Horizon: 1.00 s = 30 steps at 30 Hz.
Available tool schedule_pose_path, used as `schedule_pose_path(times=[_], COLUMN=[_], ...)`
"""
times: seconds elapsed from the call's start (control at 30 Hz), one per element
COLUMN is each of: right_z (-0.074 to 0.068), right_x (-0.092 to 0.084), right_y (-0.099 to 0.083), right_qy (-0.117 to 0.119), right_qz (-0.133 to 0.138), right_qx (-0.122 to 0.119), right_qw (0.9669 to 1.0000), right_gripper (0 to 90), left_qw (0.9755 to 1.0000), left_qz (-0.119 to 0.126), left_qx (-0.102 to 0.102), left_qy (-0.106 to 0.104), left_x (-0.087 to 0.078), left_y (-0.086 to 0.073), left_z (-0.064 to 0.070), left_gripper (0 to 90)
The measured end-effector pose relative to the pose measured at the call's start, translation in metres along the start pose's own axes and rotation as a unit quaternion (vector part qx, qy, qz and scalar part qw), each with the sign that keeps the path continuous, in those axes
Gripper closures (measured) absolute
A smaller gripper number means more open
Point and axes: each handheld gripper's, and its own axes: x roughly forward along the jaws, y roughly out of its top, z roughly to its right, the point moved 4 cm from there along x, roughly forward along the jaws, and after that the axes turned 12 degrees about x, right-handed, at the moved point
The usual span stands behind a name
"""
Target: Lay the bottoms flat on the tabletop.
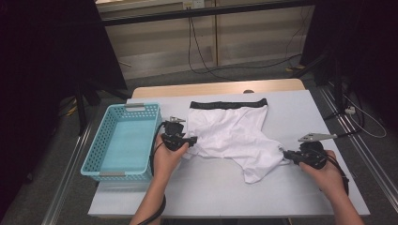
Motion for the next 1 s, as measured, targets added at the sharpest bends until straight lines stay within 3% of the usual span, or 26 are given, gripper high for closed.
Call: schedule_pose_path(times=[0.17, 0.27, 0.33, 0.43, 0.5, 0.6, 0.73, 0.87, 1.0], right_z=[-0.023, -0.036, -0.037, -0.031, -0.024, -0.012, -0.001, 0.006, 0.007], right_x=[0.009, 0.011, 0.011, 0.004, -0.002, -0.008, 0.002, 0.023, 0.04], right_y=[-0.002, -0.002, 0.0, 0.006, 0.013, 0.024, 0.032, 0.039, 0.046], right_qy=[0.039, 0.052, 0.048, 0.052, 0.04, 0.03, 0.006, -0.021, -0.021], right_qz=[-0.019, -0.027, -0.024, -0.006, 0.018, 0.052, 0.062, 0.055, 0.048], right_qx=[-0.022, -0.04, -0.043, -0.025, -0.009, 0.018, 0.027, 0.023, 0.028], right_qw=[0.9988, 0.9975, 0.9976, 0.9983, 0.999, 0.998, 0.9977, 0.998, 0.9982], right_gripper=[90.0, 90.0, 83.3, 69.1, 58.0, 54.7, 58.0, 61.2, 62.0], left_qw=[0.9998, 0.9997, 0.9997, 0.9997, 0.9997, 0.9997, 0.9996, 0.9994, 0.9991], left_qz=[0.004, 0.003, 0.003, 0.004, 0.005, 0.003, 0.002, -0.004, -0.005], left_qx=[0.012, 0.017, 0.017, 0.018, 0.015, 0.02, 0.024, 0.028, 0.031], left_qy=[-0.012, -0.015, -0.015, -0.015, -0.016, -0.016, -0.013, -0.021, -0.028], left_x=[0.003, 0.004, 0.005, 0.006, 0.006, 0.006, 0.007, 0.005, 0.002], left_y=[0.005, 0.005, 0.005, 0.005, 0.005, 0.004, 0.001, -0.001, -0.002], left_z=[0.009, 0.01, 0.01, 0.01, 0.01, 0.01, 0.013, 0.016, 0.02], left_gripper=[39.9, 36.8, 34.5, 34.0, 32.9, 30.8, 29.7, 27.6, 27.0])
